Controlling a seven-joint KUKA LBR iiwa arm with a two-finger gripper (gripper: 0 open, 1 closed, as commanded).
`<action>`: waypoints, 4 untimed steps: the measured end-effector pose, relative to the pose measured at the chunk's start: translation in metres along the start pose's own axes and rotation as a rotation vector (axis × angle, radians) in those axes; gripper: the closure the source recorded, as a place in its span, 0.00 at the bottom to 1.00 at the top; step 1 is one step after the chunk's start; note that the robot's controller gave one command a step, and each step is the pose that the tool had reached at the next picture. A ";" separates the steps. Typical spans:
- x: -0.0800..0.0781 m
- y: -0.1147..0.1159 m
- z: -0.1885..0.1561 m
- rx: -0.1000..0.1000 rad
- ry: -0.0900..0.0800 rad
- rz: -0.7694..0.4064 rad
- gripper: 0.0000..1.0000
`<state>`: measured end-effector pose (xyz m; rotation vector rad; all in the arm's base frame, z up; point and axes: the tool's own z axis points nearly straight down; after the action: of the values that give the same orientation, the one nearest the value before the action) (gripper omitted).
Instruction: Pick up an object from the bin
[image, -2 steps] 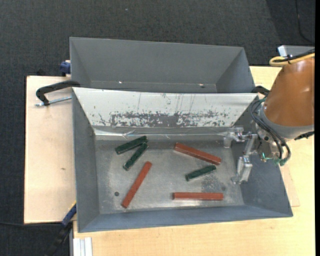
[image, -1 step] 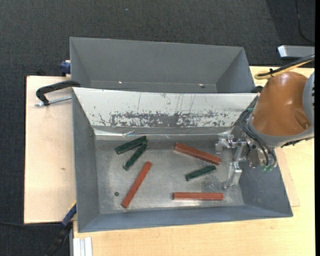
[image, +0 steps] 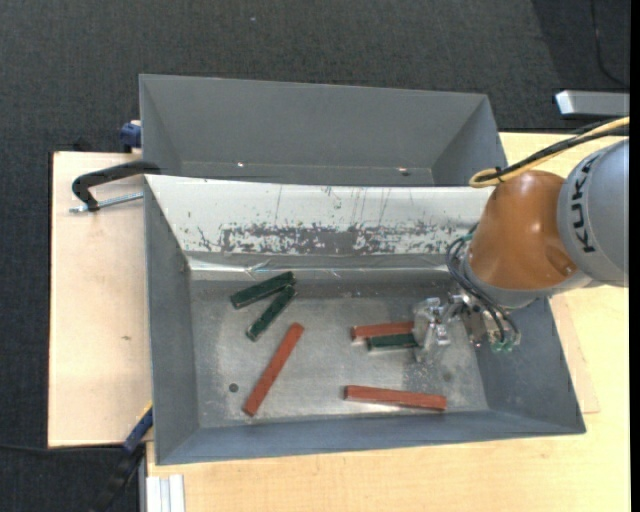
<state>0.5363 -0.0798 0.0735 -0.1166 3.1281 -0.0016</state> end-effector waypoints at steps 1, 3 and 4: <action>0.002 0.001 0.002 -0.001 0.006 -0.001 0.00; -0.027 0.047 0.000 -0.001 -0.003 0.082 1.00; -0.025 0.047 0.002 -0.001 0.006 0.082 0.00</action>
Offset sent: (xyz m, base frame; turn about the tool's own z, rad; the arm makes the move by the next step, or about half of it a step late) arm 0.0000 0.0000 0.0000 0.0000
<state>0.5574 -0.0308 0.0714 0.0115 3.1363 0.0006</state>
